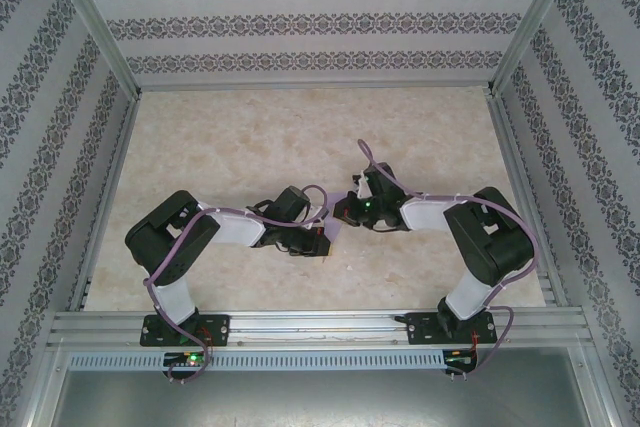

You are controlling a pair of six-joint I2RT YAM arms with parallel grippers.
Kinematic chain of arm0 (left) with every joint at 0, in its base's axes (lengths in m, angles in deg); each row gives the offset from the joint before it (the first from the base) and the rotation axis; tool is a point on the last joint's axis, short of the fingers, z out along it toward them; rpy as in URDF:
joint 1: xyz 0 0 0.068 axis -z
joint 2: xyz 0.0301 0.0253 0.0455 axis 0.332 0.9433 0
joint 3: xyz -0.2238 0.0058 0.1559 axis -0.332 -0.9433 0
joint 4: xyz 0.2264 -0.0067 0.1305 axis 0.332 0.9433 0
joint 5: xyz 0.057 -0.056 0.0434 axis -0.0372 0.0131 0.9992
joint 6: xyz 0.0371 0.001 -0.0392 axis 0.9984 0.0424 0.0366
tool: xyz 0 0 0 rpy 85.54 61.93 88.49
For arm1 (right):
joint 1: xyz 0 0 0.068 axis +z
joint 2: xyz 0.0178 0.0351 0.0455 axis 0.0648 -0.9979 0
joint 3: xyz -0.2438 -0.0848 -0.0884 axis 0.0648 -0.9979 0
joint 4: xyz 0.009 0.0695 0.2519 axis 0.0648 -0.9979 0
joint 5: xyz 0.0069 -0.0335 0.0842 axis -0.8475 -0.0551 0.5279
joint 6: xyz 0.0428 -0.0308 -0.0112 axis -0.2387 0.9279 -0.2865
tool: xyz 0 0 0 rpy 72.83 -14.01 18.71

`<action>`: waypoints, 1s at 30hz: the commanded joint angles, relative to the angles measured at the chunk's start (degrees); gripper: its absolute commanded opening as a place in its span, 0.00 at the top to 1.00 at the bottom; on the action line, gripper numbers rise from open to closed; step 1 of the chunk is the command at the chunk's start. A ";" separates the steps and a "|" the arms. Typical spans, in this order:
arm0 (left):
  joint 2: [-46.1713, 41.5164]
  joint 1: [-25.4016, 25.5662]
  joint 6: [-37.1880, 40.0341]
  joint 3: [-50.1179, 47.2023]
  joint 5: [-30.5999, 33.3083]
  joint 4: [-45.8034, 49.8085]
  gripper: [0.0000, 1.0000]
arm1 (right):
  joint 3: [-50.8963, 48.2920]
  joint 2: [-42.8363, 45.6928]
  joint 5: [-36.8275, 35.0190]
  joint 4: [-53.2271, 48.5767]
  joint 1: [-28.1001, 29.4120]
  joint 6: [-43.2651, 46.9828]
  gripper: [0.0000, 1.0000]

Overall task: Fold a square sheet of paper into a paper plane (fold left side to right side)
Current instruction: Fold the wing for the fifth time at the center of the table.

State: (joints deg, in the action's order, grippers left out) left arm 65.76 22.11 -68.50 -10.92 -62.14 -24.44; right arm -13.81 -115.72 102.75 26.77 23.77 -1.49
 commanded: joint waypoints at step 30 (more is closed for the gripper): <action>3.78 -0.61 3.22 13.44 -2.90 9.86 1.00 | -0.44 -5.42 -3.90 -8.17 -2.73 5.69 1.00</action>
State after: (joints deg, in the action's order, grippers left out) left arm 67.29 22.11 -67.97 1.00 -63.78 -18.70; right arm -12.76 -119.26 102.32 23.42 21.49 3.08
